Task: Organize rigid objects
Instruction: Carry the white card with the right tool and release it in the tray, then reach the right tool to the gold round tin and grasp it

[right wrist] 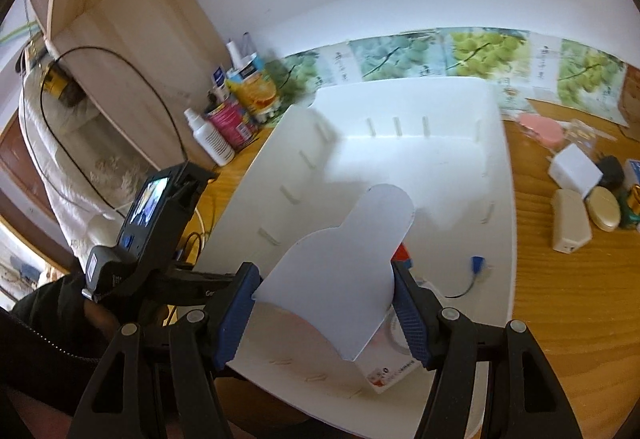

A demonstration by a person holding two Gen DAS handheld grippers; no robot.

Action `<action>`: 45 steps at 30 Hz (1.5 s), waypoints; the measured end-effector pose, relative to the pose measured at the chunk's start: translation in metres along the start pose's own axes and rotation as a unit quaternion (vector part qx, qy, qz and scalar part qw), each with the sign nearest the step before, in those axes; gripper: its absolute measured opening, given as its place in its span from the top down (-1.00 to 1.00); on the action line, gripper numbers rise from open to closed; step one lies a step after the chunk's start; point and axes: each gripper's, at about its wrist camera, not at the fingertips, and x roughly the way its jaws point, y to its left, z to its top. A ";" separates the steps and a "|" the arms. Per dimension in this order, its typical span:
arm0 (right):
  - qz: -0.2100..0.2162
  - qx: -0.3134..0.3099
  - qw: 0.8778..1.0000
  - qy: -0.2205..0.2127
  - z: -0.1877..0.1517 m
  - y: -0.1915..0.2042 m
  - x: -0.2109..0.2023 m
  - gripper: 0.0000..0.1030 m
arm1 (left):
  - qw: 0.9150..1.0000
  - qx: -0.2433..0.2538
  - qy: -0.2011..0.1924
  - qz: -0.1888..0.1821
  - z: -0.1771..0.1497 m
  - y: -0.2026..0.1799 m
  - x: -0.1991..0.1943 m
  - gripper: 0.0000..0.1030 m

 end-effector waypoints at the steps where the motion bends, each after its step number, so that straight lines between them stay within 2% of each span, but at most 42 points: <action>1: 0.002 -0.002 1.000 0.002 0.000 0.001 0.002 -0.30 | 1.000 0.000 0.000 0.000 0.000 0.000 0.000 0.54; 9: 0.005 0.010 1.000 -0.017 -0.002 -0.001 -0.002 -0.31 | 1.000 0.001 0.001 0.007 0.000 -0.006 0.002 0.54; 13: 0.003 0.008 0.999 -0.035 -0.006 -0.003 -0.013 -0.32 | 1.000 -0.013 0.015 -0.009 0.001 -0.005 0.004 0.54; 16: 0.000 0.002 0.999 -0.053 -0.009 -0.004 -0.022 -0.42 | 1.000 -0.012 0.016 -0.002 0.003 -0.010 0.004 0.54; 19: -0.005 -0.004 0.997 -0.071 -0.011 -0.006 -0.032 -0.43 | 1.000 -0.013 0.022 -0.003 0.005 -0.015 0.006 0.55; 27: -0.012 -0.008 0.994 -0.110 -0.017 -0.026 -0.054 -0.54 | 0.999 -0.026 0.027 0.025 0.015 -0.038 0.004 0.63; 39: -0.047 -0.028 0.986 -0.158 -0.008 -0.077 -0.085 -0.57 | 0.994 -0.096 0.025 0.044 0.021 -0.040 0.001 0.64; 45: -0.074 -0.029 0.984 -0.160 0.004 -0.112 -0.096 -0.57 | 0.989 -0.142 0.013 0.031 0.021 -0.035 -0.001 0.68</action>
